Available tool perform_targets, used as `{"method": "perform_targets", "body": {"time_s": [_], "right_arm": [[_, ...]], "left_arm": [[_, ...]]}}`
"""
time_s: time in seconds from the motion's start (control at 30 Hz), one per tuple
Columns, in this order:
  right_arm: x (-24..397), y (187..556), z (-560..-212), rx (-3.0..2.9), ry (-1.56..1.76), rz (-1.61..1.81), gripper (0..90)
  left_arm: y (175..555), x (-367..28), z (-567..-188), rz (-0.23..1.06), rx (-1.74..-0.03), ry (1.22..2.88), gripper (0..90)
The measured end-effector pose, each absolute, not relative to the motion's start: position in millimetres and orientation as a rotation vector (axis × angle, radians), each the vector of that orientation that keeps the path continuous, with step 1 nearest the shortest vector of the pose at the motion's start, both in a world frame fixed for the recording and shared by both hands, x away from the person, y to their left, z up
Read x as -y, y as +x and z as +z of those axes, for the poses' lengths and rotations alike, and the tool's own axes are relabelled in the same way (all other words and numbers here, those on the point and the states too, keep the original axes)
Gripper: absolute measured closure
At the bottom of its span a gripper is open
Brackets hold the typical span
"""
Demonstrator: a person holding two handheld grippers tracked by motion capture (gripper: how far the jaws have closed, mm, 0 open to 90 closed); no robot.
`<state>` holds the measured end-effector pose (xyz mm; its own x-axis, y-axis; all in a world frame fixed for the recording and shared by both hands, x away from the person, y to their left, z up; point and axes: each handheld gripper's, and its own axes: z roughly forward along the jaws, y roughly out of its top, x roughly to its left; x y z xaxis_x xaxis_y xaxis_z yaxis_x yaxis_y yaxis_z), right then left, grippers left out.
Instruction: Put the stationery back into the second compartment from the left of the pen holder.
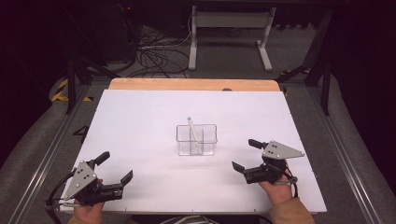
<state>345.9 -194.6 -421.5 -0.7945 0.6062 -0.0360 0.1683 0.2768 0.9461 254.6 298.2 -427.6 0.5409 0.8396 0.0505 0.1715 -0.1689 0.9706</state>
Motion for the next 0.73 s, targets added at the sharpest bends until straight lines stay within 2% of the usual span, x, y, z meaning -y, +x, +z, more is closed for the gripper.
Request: {"method": "perform_targets", "body": {"time_s": [0.4,0.73], "right_arm": [[221,332,-455,-2.180,0.724,1.465,2.7],[223,337,-454,-2.154,0.789,1.487,0.3]], "left_arm": [[255,-296,-429,0.764,-0.841,1.686,2.9],[259,-299,-431,0.726,-0.863,1.712,2.9]]}}
